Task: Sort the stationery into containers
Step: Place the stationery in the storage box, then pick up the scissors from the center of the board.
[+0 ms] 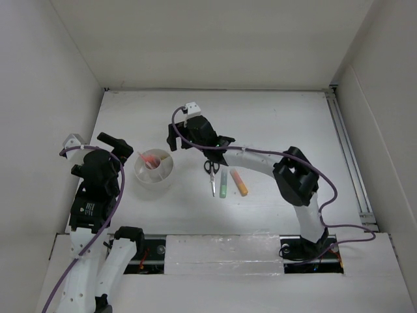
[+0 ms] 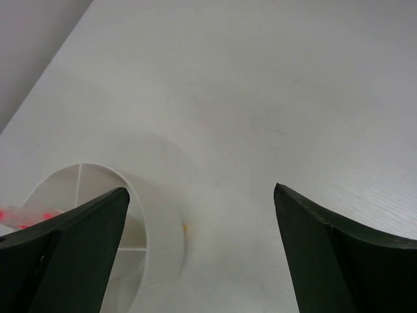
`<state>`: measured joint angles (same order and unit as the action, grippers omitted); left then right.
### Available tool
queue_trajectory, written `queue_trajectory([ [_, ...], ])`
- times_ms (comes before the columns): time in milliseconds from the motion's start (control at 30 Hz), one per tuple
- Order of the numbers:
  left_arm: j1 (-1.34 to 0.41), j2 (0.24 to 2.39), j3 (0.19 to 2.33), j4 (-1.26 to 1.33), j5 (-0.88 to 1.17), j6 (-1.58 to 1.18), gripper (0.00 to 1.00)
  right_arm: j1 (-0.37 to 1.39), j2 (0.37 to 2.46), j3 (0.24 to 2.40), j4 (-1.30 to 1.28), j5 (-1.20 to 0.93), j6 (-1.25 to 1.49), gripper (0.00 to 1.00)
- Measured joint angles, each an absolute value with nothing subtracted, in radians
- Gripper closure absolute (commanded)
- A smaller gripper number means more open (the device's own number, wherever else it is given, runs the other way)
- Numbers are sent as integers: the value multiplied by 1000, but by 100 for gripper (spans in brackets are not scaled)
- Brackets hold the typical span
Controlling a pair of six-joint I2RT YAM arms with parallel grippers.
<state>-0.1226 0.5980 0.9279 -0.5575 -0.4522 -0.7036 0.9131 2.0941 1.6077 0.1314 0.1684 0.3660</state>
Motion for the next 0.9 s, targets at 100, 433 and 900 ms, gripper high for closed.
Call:
queue_trajectory([
  [100,-123,598,928,-558,-452,-703,0,892,2008,1569,89,227,354,0],
  [433,-123,598,928,-554,-441,-694,0,889,1774,1467,-151,404,346,25],
  [900,-123,598,928,-519,-382,-662,0,767,1789,1308,-297,375,350,53],
])
